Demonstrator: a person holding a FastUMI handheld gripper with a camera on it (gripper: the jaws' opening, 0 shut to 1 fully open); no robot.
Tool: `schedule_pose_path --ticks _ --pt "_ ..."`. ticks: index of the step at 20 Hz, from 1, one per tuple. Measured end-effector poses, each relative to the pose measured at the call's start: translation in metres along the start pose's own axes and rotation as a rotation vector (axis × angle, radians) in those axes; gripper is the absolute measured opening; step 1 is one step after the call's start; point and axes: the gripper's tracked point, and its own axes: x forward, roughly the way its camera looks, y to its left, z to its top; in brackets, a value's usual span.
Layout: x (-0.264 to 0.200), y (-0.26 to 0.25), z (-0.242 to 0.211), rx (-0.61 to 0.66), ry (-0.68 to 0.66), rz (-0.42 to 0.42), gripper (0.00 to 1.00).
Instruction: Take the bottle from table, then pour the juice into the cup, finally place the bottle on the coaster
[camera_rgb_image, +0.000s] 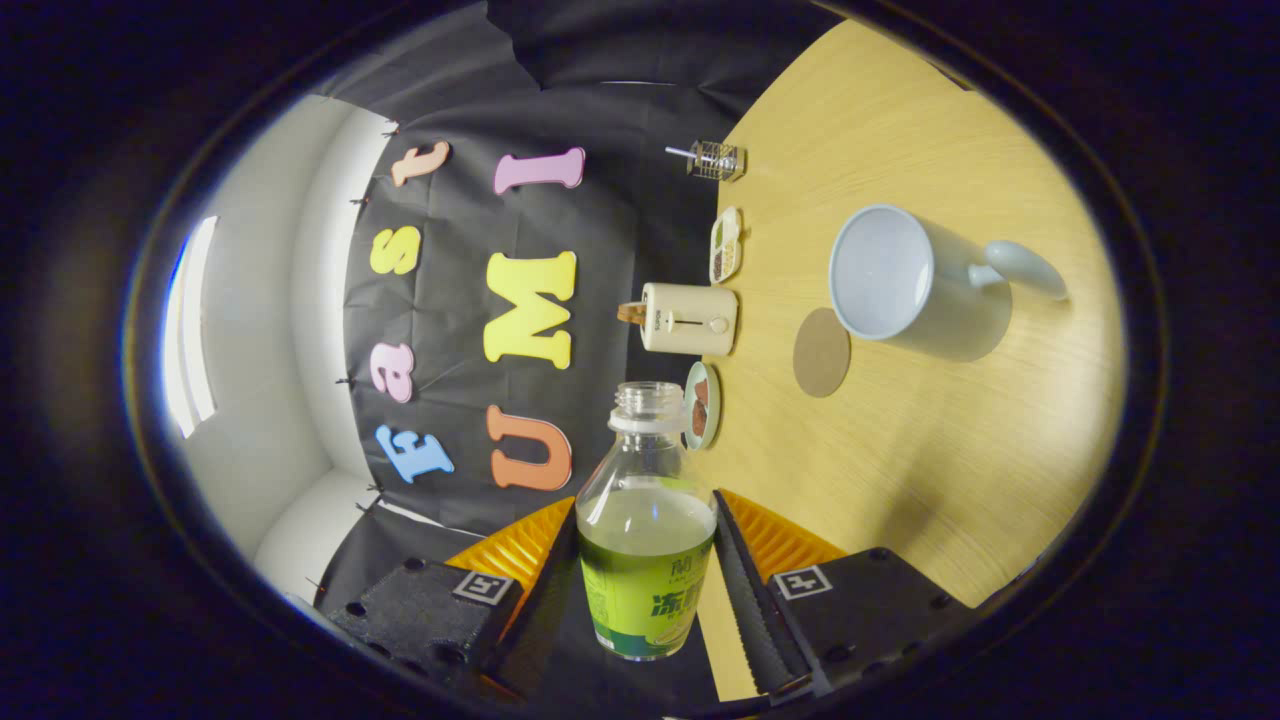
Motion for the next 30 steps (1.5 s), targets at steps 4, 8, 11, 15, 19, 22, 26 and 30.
schedule_pose_path --ticks 4,8,11,15,19,22,26,30 --pt "-0.003 0.002 0.013 0.046 -0.015 0.024 0.79" --pt "-0.001 0.01 0.025 0.139 -0.023 0.064 0.8" --pt "0.001 0.013 0.028 0.175 -0.021 0.082 0.79" --pt "-0.004 0.017 0.029 0.213 -0.022 0.091 0.79" --pt "-0.004 0.02 0.032 0.251 -0.015 0.112 0.79" --pt "-0.004 0.02 0.037 0.275 -0.015 0.125 0.79" --pt "-0.001 0.018 0.046 0.286 -0.022 0.128 0.79" --pt "-0.001 0.013 0.05 0.331 -0.026 0.135 0.79"
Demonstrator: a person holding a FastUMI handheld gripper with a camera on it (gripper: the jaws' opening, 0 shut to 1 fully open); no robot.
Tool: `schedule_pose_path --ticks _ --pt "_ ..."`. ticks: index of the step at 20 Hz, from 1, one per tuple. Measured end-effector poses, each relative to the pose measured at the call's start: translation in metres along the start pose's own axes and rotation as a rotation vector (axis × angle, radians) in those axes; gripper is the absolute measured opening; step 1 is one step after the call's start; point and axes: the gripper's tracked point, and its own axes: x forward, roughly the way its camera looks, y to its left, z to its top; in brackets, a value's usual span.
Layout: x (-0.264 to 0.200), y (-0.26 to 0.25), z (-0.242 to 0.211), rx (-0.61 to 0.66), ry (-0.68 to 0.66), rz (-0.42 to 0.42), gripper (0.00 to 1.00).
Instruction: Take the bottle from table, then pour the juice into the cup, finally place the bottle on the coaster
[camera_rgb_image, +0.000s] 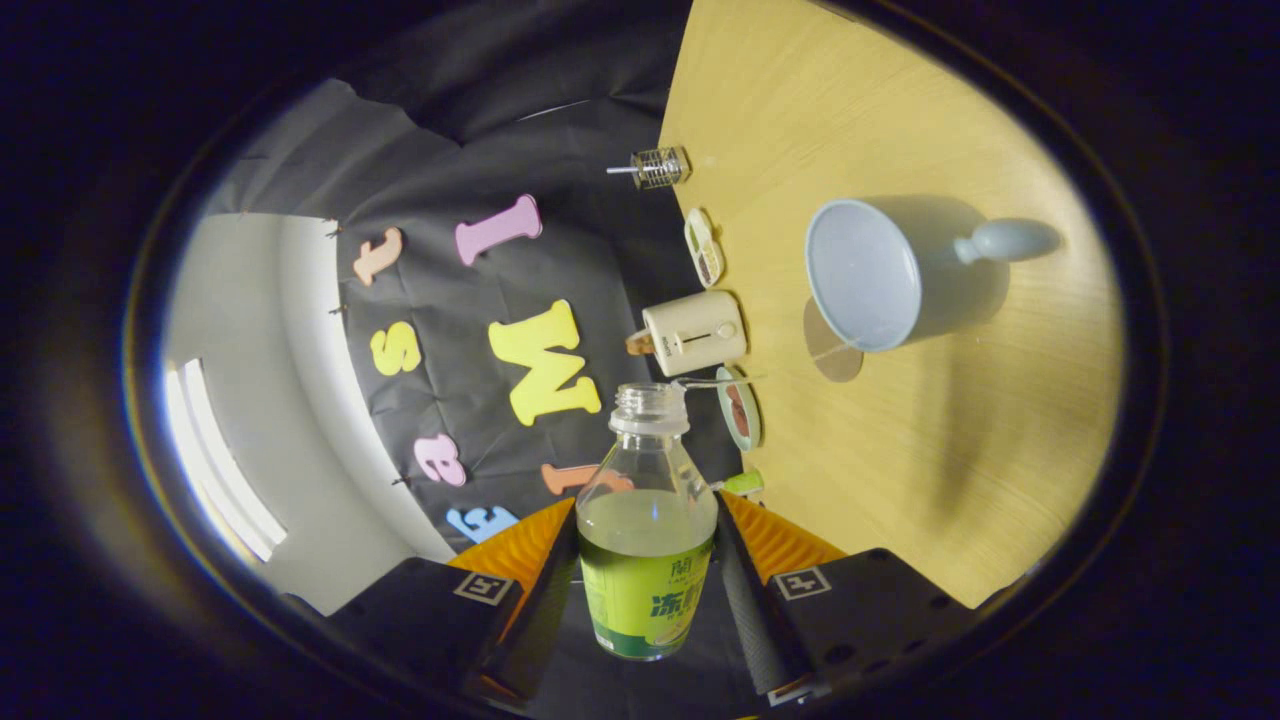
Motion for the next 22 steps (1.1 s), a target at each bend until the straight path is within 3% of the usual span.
schedule_pose_path --ticks 22 --pt "-0.002 0.011 0.023 0.285 -0.018 0.113 0.79"
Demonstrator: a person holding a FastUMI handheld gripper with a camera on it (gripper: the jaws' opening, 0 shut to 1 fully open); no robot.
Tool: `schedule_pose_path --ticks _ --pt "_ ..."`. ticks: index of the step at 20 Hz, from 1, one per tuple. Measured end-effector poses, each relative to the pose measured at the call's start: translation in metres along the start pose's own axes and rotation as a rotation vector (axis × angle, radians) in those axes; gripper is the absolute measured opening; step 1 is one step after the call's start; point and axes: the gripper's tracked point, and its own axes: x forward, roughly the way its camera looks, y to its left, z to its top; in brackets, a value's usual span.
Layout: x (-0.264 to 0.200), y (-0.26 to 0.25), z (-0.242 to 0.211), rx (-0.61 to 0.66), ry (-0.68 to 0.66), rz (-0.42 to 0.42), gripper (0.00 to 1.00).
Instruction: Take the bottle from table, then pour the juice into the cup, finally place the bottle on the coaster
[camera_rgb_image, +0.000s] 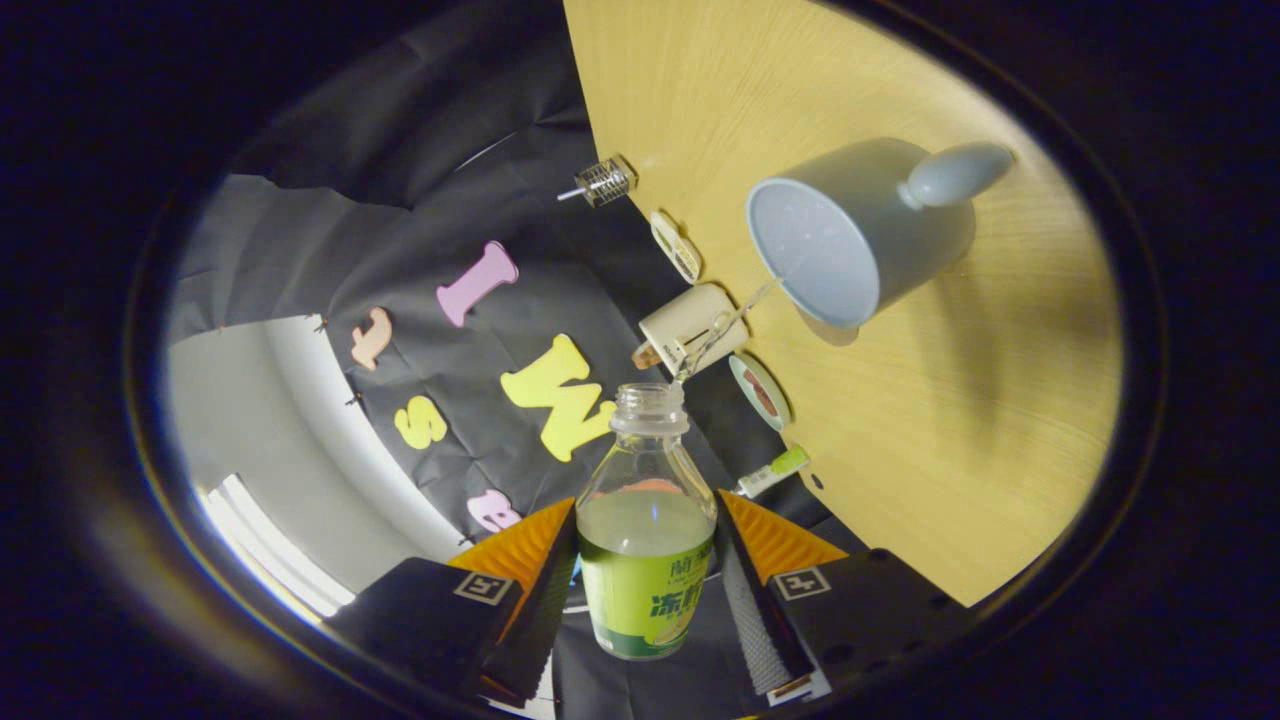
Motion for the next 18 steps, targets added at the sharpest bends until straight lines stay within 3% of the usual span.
schedule_pose_path --ticks 10,18 --pt "-0.002 0.005 -0.011 0.115 0.035 0.005 0.79" --pt "-0.006 0.021 -0.009 0.195 0.045 0.055 0.79"
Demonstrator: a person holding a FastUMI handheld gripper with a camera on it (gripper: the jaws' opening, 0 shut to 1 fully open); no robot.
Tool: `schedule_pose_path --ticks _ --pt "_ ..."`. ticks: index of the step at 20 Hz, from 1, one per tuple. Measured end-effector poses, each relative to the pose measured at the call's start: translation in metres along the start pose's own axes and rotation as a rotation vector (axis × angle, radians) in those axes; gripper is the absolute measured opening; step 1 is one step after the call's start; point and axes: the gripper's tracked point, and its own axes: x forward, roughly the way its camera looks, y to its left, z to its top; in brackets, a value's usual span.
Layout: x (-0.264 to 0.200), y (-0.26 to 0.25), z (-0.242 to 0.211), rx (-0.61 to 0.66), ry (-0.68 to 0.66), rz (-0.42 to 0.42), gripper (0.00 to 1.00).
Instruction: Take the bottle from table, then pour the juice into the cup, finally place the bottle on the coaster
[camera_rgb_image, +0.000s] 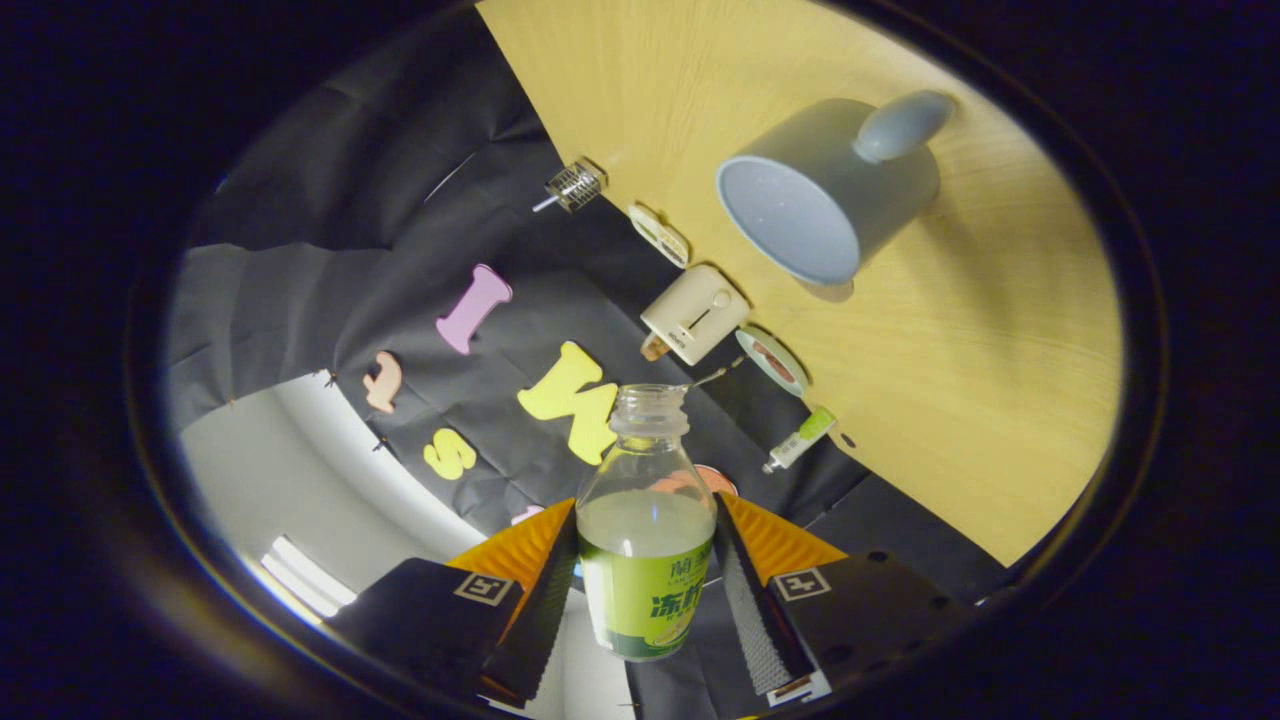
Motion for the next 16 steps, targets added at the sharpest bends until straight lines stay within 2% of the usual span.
schedule_pose_path --ticks 16 --pt "0.0 0.039 0.016 0.139 -0.004 0.101 0.79"
